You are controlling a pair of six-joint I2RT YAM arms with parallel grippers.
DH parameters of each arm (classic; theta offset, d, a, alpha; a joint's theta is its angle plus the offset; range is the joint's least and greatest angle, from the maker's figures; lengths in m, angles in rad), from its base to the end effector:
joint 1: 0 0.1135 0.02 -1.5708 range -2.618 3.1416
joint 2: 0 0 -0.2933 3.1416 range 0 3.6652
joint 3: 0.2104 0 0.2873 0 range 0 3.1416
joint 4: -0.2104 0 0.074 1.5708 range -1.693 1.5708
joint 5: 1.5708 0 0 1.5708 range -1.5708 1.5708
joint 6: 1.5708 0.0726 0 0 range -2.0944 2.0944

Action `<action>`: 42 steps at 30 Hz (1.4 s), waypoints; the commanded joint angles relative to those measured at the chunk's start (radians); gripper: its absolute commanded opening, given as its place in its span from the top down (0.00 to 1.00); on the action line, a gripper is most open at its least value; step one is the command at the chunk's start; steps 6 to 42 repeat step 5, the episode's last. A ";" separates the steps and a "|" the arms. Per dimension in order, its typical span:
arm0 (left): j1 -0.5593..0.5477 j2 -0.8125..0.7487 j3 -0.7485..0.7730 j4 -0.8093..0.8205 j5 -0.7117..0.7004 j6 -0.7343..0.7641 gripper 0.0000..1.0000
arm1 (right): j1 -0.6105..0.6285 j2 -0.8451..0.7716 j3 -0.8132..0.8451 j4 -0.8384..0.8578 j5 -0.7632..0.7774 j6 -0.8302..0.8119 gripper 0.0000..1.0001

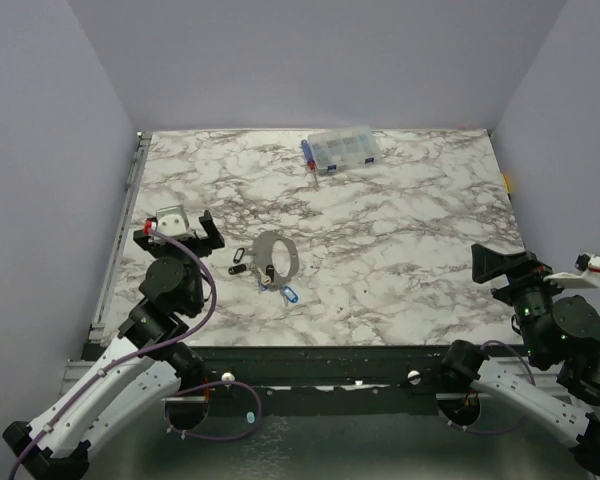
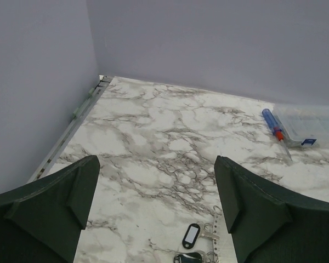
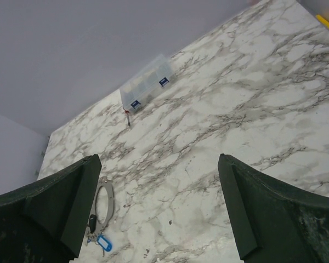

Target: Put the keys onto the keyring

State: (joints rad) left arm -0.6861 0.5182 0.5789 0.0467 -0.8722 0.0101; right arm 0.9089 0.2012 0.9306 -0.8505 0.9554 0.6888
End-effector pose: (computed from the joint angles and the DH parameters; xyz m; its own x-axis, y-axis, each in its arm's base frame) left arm 0.1606 -0.0596 0.3487 0.0811 -0.0580 -0.9950 -0.1824 0.9806 -0.0720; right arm 0.0573 -0.0229 0.3901 -0.0301 0.5584 -0.8290 0.0802 0.8281 0.5548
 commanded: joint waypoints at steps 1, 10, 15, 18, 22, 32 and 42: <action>0.013 -0.010 -0.007 0.007 0.045 -0.006 0.08 | 0.004 0.008 0.025 -0.001 -0.004 -0.051 0.00; 0.015 -0.012 -0.008 0.004 0.062 -0.034 0.08 | 0.004 0.032 0.040 -0.046 0.025 -0.012 0.00; 0.015 -0.012 -0.008 0.004 0.062 -0.034 0.08 | 0.004 0.032 0.040 -0.046 0.025 -0.012 0.00; 0.015 -0.012 -0.008 0.004 0.062 -0.034 0.08 | 0.004 0.032 0.040 -0.046 0.025 -0.012 0.00; 0.015 -0.012 -0.008 0.004 0.062 -0.034 0.08 | 0.004 0.032 0.040 -0.046 0.025 -0.012 0.00; 0.015 -0.012 -0.008 0.004 0.062 -0.034 0.08 | 0.004 0.032 0.040 -0.046 0.025 -0.012 0.00; 0.015 -0.012 -0.008 0.004 0.062 -0.034 0.08 | 0.004 0.032 0.040 -0.046 0.025 -0.012 0.00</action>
